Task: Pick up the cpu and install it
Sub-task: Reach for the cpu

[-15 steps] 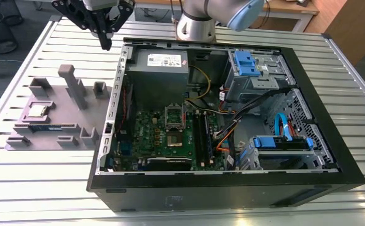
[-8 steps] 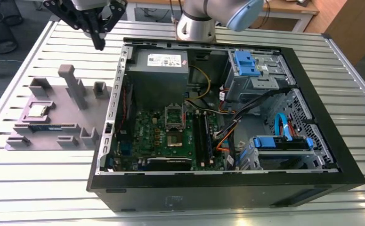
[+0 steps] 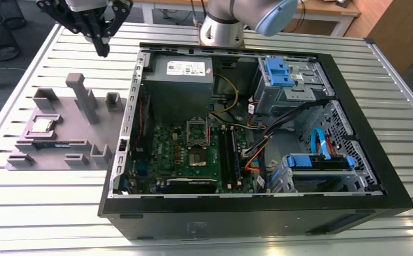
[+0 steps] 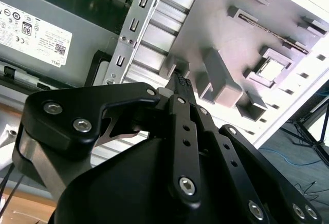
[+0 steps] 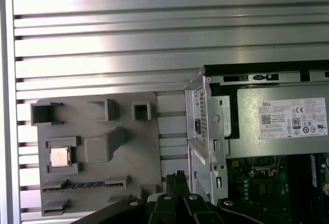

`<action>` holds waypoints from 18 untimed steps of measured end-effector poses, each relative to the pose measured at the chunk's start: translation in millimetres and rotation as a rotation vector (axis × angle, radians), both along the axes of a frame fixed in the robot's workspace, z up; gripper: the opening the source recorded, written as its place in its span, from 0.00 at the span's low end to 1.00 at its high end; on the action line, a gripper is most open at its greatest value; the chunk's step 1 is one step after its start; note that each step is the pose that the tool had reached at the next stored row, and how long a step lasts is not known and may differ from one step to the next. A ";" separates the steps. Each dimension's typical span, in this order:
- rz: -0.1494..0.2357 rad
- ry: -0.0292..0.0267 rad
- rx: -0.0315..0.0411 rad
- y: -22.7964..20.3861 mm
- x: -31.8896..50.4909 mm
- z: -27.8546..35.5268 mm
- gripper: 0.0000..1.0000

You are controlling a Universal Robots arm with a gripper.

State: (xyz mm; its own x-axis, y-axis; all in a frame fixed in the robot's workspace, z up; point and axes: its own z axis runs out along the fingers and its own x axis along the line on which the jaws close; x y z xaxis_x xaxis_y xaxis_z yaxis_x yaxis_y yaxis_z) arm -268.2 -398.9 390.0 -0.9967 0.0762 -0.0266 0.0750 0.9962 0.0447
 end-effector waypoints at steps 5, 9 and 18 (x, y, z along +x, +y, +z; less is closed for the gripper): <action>0.000 0.0000 0.0000 0.0 -9.5 -0.6 0.11; 0.000 0.0000 0.0000 0.0 -17.2 -1.1 0.11; 0.000 0.0000 0.0000 0.0 -35.1 -2.5 0.11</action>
State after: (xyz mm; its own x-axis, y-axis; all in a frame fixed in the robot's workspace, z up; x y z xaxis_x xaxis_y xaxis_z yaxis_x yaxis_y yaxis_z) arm -303.3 -399.0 387.4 -0.9967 0.0761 -0.0265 0.0748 0.9962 0.0448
